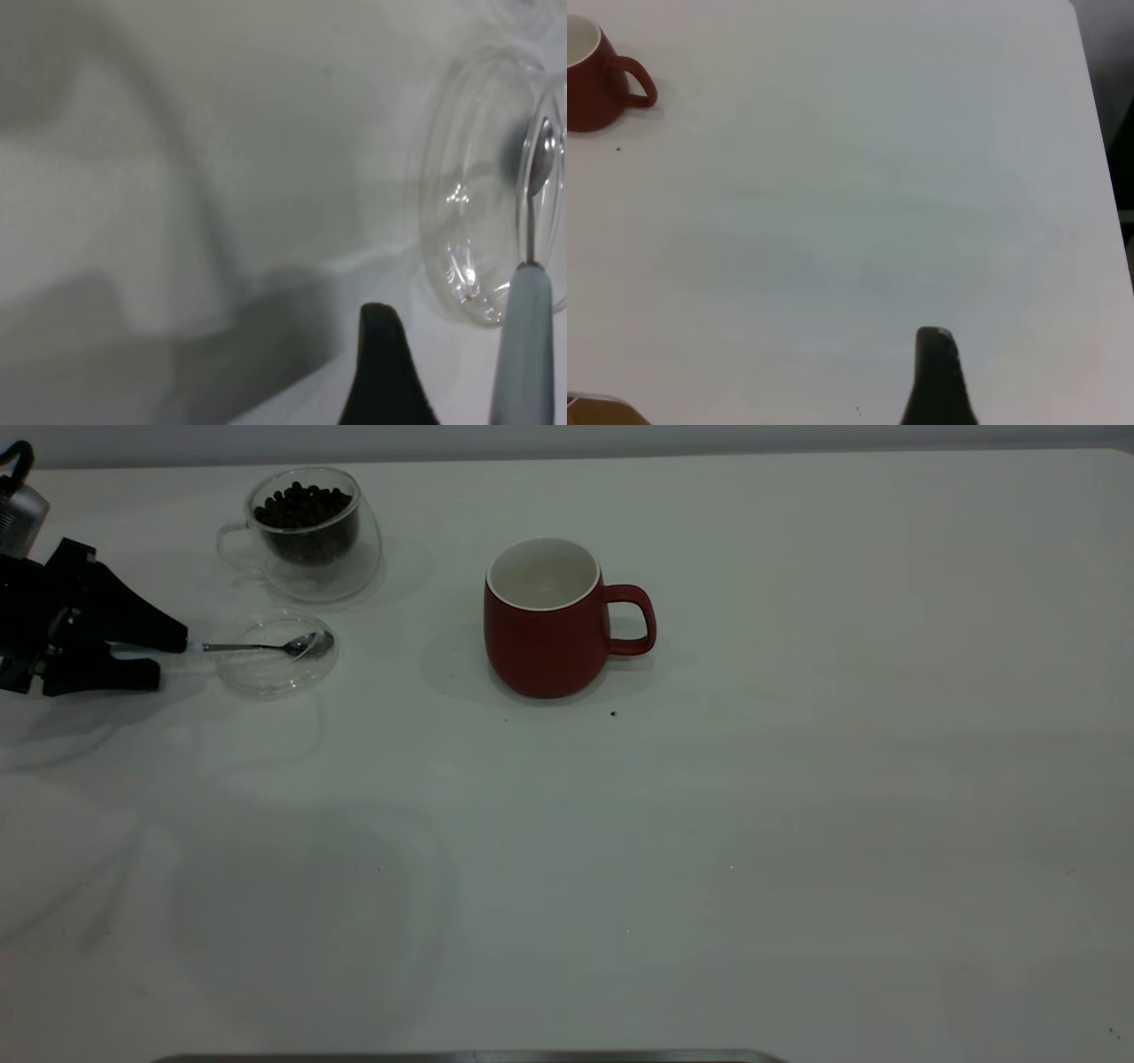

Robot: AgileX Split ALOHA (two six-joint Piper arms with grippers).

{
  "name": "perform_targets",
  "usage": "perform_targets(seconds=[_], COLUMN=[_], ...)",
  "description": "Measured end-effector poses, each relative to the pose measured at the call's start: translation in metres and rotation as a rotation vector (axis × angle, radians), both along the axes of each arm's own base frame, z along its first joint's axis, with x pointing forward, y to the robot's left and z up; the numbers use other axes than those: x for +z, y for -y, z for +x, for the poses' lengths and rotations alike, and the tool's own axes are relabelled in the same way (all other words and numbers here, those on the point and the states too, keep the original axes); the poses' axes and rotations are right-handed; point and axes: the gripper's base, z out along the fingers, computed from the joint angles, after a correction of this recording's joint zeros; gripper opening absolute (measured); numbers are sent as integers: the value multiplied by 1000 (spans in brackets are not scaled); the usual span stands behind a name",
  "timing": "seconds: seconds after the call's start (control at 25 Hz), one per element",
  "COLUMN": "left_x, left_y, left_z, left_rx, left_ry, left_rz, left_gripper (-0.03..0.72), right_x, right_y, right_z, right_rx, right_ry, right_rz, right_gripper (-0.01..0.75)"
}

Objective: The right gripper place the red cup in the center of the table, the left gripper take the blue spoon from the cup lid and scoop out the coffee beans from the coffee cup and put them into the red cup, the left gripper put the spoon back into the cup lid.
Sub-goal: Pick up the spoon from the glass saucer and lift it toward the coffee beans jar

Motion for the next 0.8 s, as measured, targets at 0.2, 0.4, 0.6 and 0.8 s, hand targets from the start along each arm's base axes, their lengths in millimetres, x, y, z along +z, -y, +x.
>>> perform_targets(seconds=[0.2,0.4,0.6,0.8], left_x=[0,0,3,6], left_y=[0,1,4,7], left_z=[0,0,-1,-2], left_rx=[-2,-5,-16,-27], left_ry=[0,-1,-3,-7], left_rz=[1,-1,-49,-95], left_gripper=[480,325,190,130], right_x=[0,0,0,0], right_y=[0,0,0,0], right_z=[0,0,0,0], right_rx=[0,0,0,0], right_ry=[0,0,0,0], right_rz=[0,0,0,0], right_gripper=[582,582,582,582])
